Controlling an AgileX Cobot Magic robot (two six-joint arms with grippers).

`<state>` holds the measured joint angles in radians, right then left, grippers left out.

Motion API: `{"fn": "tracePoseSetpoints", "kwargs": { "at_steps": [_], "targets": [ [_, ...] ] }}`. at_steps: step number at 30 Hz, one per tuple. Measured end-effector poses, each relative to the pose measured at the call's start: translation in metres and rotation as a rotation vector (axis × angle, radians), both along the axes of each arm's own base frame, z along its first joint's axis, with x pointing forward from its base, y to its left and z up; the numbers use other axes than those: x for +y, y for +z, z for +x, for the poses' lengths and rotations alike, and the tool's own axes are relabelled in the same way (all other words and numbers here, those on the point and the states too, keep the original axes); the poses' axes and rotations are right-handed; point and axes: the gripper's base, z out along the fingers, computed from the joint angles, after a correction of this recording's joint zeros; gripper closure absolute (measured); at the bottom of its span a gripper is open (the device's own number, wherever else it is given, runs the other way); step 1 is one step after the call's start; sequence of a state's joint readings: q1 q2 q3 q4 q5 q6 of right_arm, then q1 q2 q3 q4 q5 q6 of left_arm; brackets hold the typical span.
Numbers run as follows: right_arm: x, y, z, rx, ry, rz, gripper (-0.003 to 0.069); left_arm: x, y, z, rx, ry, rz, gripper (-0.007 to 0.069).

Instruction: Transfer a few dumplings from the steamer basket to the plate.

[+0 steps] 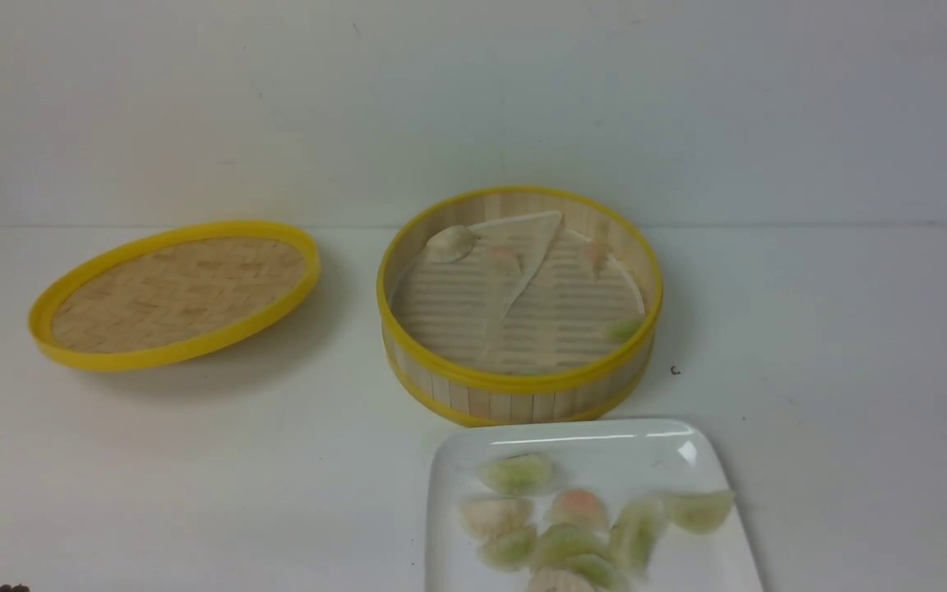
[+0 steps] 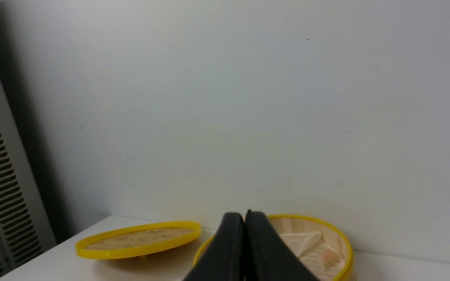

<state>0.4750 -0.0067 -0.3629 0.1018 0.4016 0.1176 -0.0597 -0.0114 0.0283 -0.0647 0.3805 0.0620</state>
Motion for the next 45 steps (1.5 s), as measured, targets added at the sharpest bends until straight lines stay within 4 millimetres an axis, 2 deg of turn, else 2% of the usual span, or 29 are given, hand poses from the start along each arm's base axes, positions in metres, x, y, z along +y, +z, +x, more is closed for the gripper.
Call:
{"fn": "tracePoseSetpoints", "kwargs": {
  "at_steps": [3,7,11,12,14,15,17,45],
  "targets": [
    [0.001,-0.005,0.002,0.003,0.001,-0.011,0.0673,0.0,0.0,0.0,0.0,0.0,0.0,0.0631],
    [0.002,-0.025,0.011,0.039,-0.095,-0.055,0.0673,0.0,0.0,0.0,-0.001,0.0,0.0,0.0631],
    [-0.004,-0.065,0.026,0.147,-0.323,-0.142,0.0673,0.0,0.0,0.0,-0.001,0.0,0.0,0.0631],
    [-0.004,-0.067,0.026,0.153,-0.332,-0.145,0.0673,0.0,0.0,0.0,-0.001,0.0,0.0,0.0631],
    [-0.009,-0.097,0.032,0.237,-0.43,-0.194,0.0673,0.0,0.0,0.0,-0.001,0.0,0.0,0.0631],
    [-0.009,-0.099,0.033,0.244,-0.436,-0.198,0.0673,0.0,0.0,0.0,-0.001,0.0,0.0,0.0631],
    [-0.013,-0.123,0.035,0.326,-0.49,-0.243,0.0673,0.0,0.0,0.0,0.0,0.0,0.0,0.0631],
    [-0.014,-0.123,0.035,0.315,-0.514,-0.259,0.0673,0.0,0.0,0.0,-0.001,-0.001,0.004,0.0631]
  ]
}}
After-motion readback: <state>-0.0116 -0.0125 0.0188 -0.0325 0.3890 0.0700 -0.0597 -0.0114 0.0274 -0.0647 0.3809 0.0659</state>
